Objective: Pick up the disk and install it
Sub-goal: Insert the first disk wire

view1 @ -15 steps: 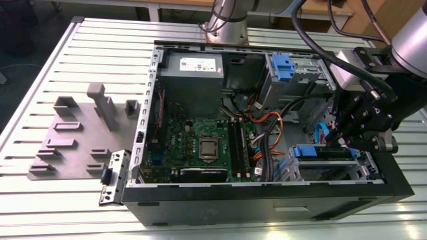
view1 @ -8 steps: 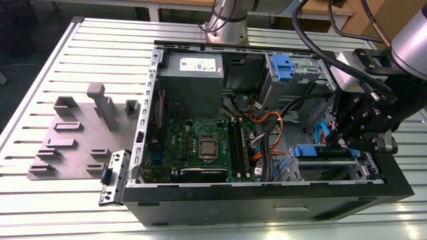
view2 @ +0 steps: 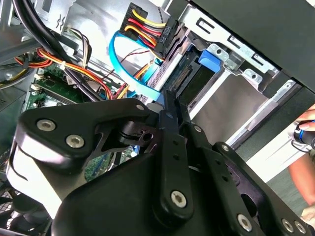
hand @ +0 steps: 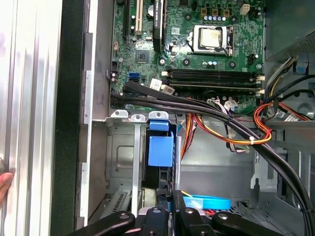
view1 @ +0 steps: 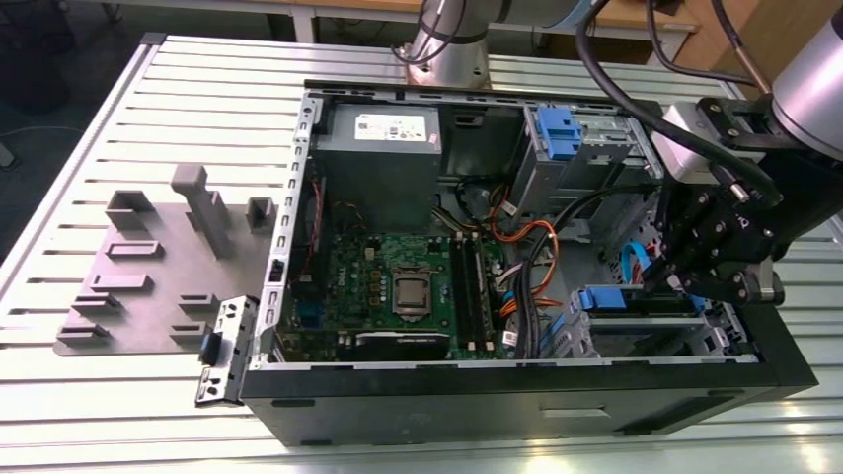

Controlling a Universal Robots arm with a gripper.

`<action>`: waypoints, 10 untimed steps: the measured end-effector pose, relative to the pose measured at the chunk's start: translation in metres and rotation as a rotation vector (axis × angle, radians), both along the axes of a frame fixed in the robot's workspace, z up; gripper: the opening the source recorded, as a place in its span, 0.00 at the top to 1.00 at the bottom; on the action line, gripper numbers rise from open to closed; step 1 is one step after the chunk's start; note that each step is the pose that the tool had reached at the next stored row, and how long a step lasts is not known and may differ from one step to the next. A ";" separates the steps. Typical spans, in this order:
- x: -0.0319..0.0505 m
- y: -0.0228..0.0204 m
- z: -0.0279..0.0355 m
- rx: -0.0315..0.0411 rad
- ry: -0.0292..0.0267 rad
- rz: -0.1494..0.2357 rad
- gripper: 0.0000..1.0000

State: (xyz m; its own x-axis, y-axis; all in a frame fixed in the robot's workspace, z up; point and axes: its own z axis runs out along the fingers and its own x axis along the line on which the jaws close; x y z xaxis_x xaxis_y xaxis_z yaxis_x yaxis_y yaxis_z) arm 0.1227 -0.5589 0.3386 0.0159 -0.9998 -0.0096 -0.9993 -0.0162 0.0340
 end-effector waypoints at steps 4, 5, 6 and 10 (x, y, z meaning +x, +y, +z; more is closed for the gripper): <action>-0.0001 -0.0001 -0.0014 -0.0001 0.0000 0.000 0.84; -0.0001 -0.0001 -0.0014 -0.0001 0.0000 0.000 0.84; 0.0000 -0.0002 -0.0014 -0.0002 0.0000 0.000 0.84; -0.0001 -0.0001 -0.0037 0.0000 0.0001 0.000 0.84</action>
State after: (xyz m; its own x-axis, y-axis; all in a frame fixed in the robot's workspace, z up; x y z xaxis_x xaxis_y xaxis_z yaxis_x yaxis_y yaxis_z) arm 0.1226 -0.5590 0.3348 0.0159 -0.9998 -0.0096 -0.9993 -0.0162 0.0340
